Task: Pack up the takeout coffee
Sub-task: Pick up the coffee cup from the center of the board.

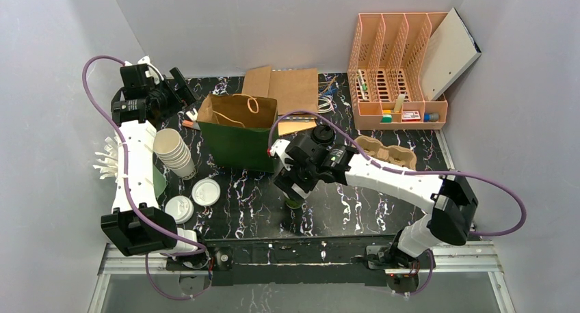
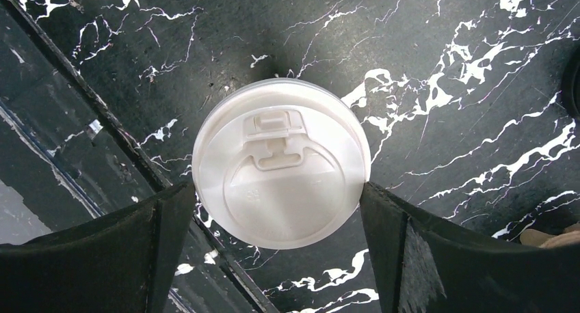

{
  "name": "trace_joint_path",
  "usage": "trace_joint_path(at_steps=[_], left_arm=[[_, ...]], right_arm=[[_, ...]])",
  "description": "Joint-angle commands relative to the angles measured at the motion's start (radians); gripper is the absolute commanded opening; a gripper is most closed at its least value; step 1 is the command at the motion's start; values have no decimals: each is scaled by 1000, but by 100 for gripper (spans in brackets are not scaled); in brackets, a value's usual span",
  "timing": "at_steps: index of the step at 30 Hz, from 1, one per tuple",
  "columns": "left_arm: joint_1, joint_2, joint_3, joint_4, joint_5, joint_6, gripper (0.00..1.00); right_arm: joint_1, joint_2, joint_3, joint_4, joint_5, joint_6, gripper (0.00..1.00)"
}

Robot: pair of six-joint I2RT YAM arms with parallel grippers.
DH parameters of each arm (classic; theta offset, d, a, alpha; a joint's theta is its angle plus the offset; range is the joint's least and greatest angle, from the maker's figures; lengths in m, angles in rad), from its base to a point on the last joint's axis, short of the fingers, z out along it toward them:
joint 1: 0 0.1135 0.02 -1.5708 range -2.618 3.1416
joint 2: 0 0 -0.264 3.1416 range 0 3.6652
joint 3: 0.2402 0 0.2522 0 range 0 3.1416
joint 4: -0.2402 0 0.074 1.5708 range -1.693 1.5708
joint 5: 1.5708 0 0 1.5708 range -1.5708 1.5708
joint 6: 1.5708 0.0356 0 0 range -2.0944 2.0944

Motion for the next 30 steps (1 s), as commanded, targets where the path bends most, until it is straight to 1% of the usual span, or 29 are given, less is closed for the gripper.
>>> trace_joint_path(at_steps=[1, 5, 14, 20, 24, 25, 27, 30], left_arm=[[6, -41, -12, -1, 24, 10, 98], [5, -44, -15, 0, 24, 10, 98], [6, -63, -23, 1, 24, 13, 97], [6, -67, -37, 8, 54, 22, 96], [6, -83, -54, 25, 108, 58, 95], [6, -91, -59, 24, 118, 68, 94], [6, -119, -82, 37, 155, 84, 87], [6, -151, -128, 60, 178, 100, 79]], right_arm=[[16, 25, 60, -27, 36, -15, 96], [23, 35, 82, -33, 40, -15, 89], [29, 19, 105, -40, 49, -10, 81], [31, 10, 107, -38, 67, -5, 82], [33, 4, 91, -30, 75, -4, 82], [32, 2, 85, -29, 78, -2, 82], [33, -6, 74, -25, 85, 0, 82], [33, -25, 57, -10, 87, -2, 82]])
